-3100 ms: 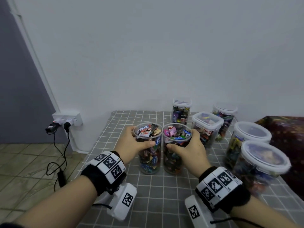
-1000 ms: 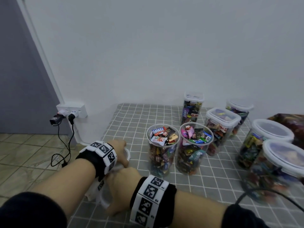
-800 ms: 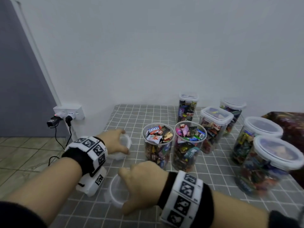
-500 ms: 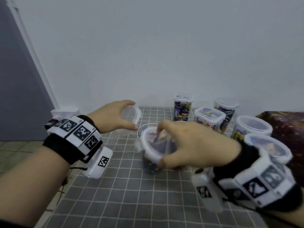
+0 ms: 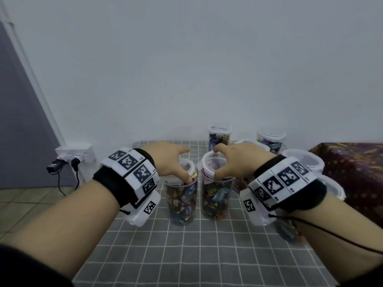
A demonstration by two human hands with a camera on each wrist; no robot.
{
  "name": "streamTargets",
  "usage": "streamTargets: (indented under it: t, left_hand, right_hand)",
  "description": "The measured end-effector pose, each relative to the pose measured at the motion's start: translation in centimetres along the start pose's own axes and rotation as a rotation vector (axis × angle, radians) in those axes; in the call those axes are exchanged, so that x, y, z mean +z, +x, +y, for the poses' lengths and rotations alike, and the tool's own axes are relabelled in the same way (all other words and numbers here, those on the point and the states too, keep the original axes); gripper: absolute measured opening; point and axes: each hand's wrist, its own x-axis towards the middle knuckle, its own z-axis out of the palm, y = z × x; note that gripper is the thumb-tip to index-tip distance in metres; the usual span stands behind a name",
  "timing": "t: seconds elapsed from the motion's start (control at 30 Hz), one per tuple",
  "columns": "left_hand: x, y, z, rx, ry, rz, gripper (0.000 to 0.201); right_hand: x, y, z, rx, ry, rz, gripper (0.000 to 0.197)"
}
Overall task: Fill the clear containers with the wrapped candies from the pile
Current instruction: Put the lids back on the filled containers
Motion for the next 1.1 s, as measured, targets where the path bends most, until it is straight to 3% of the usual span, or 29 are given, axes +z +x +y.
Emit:
streamTargets:
  t: [0.37,0.67,0.87,1.1]
  left_hand:
    - [0.9,-0.4,0.6,-0.021,0.037,0.083,0.090]
    - [1.8,-0.4,0.9,-0.087,0.077,0.142,0.093]
    - [2.4,-0.4,1.2,-0.092,0.050,0.129,0.095]
    - [3.0,-0.1,1.4,-0.085,-0.033,0.133,0.081]
  right_hand:
    - [0.2,0.3,-0.2,0.009,-0.076,0.020,0.075]
    - [0.7,0.6,-1.1,0.039,-0.179,0.045,0.068]
    - [1.7,0.9,-1.4,-0.009,0.027,0.040,0.072]
    - [2.4,0.6,-1.3,0.007,0.050,0.019,0.071]
